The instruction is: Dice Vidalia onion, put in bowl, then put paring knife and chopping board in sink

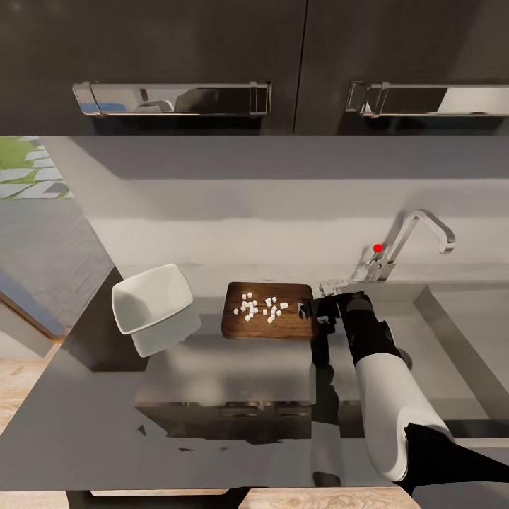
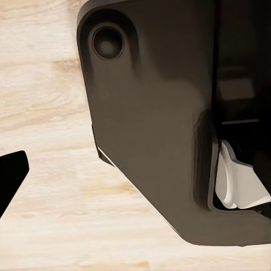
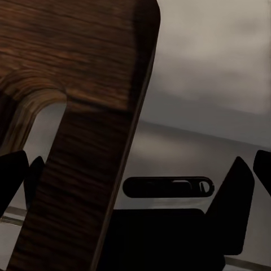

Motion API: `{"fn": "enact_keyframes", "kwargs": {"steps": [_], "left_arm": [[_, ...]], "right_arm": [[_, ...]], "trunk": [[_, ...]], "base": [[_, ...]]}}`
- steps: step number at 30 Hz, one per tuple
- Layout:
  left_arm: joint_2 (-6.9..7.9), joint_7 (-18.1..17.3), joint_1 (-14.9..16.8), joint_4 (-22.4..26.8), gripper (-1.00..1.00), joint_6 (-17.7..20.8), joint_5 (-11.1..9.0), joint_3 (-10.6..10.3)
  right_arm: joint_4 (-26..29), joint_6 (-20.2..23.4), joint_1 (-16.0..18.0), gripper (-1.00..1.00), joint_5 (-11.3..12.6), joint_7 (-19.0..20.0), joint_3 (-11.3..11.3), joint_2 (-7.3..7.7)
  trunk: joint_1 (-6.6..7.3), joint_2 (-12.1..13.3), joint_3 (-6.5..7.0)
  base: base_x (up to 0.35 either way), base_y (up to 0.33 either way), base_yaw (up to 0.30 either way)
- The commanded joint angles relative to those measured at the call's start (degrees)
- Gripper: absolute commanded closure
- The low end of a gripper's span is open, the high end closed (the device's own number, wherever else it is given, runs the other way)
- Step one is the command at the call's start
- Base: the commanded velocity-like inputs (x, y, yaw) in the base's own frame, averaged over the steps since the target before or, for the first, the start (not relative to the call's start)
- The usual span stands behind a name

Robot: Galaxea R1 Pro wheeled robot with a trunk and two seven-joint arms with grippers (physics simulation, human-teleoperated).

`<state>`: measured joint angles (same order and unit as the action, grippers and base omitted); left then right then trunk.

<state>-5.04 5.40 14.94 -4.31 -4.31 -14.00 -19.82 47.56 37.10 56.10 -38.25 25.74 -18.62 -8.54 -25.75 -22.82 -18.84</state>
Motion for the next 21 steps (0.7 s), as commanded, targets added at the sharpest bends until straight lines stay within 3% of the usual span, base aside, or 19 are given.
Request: {"fn": "enact_keyframes", "kwargs": {"steps": [1,5,6,21], "left_arm": [[-0.05,0.0,0.1,-0.3,-1.0,-0.4,-0.5,-0.5],[-0.05,0.0,0.1,-0.3,-1.0,-0.4,-0.5,-0.5],[-0.05,0.0,0.1,-0.3,-1.0,-0.4,-0.5,-0.5],[-0.05,0.0,0.1,-0.3,-1.0,-0.4,-0.5,-0.5]], "right_arm": [[0.1,0.1,0.1,-1.0,-0.6,0.5,-0.3,-0.07],[0.1,0.1,0.1,-1.0,-0.6,0.5,-0.3,-0.02],[0.1,0.1,0.1,1.0,-0.6,0.5,-0.3,-0.01],[0.1,0.1,0.1,1.0,-0.6,0.3,-0.3,0.01]], "trunk": [[-0.03,-0.1,-0.1],[-0.03,-0.1,-0.1],[-0.03,-0.1,-0.1],[-0.03,-0.1,-0.1]], "base": [[0.0,0.0,0.0],[0.0,0.0,0.0],[0.0,0.0,0.0],[0.0,0.0,0.0]]}}
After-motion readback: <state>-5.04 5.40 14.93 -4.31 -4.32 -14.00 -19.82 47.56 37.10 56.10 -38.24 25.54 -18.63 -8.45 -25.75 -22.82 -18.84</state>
